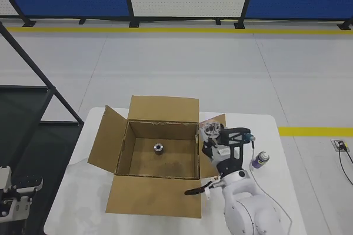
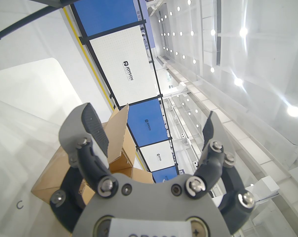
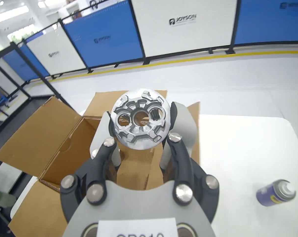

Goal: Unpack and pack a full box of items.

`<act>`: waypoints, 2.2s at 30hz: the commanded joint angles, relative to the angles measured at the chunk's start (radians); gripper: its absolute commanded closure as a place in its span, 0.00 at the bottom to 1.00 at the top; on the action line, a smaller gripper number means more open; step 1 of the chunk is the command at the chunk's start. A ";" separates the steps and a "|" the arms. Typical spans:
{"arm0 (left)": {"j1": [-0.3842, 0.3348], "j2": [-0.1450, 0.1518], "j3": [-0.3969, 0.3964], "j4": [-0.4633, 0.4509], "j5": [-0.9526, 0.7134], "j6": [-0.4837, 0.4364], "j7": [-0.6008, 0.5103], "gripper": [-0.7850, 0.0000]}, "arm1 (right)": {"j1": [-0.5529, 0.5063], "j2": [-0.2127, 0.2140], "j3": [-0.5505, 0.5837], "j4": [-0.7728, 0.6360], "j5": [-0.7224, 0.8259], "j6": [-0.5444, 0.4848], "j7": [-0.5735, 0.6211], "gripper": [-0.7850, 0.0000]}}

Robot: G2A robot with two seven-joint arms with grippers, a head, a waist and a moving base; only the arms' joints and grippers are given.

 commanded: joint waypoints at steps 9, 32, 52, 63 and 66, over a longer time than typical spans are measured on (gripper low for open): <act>0.000 0.000 0.000 0.000 0.000 0.000 0.000 0.00 | 0.362 -0.041 -0.163 0.391 0.019 -0.064 0.285 1.00; 0.000 0.000 0.000 0.000 0.000 0.000 0.000 0.00 | 0.623 -0.127 -0.310 0.934 0.089 -0.072 0.458 1.00; 0.000 0.000 0.000 0.000 0.000 0.000 0.000 0.00 | 0.686 -0.178 -0.314 1.185 0.180 -0.095 0.301 1.00; 0.000 0.000 0.000 0.000 0.000 0.000 0.000 0.00 | 0.686 -0.188 -0.315 1.197 0.162 -0.100 0.310 0.53; 0.000 0.000 0.000 0.000 0.000 0.000 0.000 0.00 | 0.684 -0.189 -0.313 1.193 0.157 -0.098 0.310 0.45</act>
